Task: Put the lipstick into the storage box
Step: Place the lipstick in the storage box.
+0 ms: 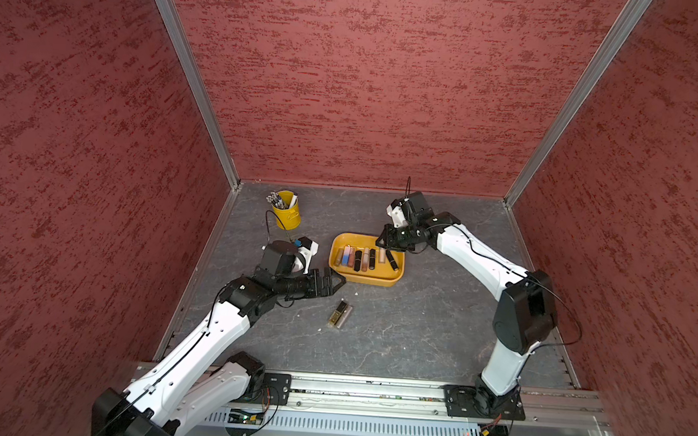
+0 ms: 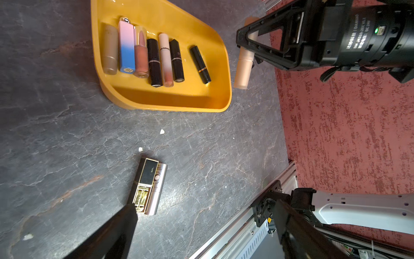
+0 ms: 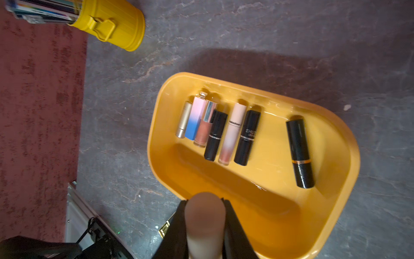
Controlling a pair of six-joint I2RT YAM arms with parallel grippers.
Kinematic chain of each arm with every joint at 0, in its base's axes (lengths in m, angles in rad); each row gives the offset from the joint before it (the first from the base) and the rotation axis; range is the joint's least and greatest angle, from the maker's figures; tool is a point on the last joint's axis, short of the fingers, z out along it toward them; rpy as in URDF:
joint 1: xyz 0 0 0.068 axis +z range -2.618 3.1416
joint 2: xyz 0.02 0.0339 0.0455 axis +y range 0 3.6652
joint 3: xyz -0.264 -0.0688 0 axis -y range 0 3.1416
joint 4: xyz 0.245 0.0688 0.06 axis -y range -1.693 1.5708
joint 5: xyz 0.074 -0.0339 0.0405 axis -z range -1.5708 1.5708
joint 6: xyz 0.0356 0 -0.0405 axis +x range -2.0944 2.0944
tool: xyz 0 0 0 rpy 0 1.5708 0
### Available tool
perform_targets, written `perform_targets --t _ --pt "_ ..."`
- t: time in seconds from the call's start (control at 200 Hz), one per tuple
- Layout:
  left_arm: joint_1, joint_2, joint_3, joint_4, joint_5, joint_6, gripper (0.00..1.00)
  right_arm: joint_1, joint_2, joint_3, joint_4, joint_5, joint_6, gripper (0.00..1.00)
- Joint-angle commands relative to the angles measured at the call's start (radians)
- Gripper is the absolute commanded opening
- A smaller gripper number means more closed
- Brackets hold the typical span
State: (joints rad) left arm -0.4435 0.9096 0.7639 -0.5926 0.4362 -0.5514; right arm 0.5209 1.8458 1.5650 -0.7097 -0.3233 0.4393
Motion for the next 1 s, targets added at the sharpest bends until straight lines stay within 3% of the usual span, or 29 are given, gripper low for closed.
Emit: perform_targets --t 0.0,0.316,0.992 --pt "0.003 -0.006 -0.014 -0.022 -0.014 0.036 1.00 0.003 0.043 0.024 -0.013 0.041 -0.028 0.17" --pt "-0.009 0.018 -0.056 -0.035 -0.019 0.039 1.00 -0.005 0.141 0.028 0.038 0.049 -0.037 0.18" --pt "-0.176 0.176 -0.038 -0.022 -0.142 0.041 1.00 -0.060 0.276 0.044 0.127 -0.014 0.018 0.19"
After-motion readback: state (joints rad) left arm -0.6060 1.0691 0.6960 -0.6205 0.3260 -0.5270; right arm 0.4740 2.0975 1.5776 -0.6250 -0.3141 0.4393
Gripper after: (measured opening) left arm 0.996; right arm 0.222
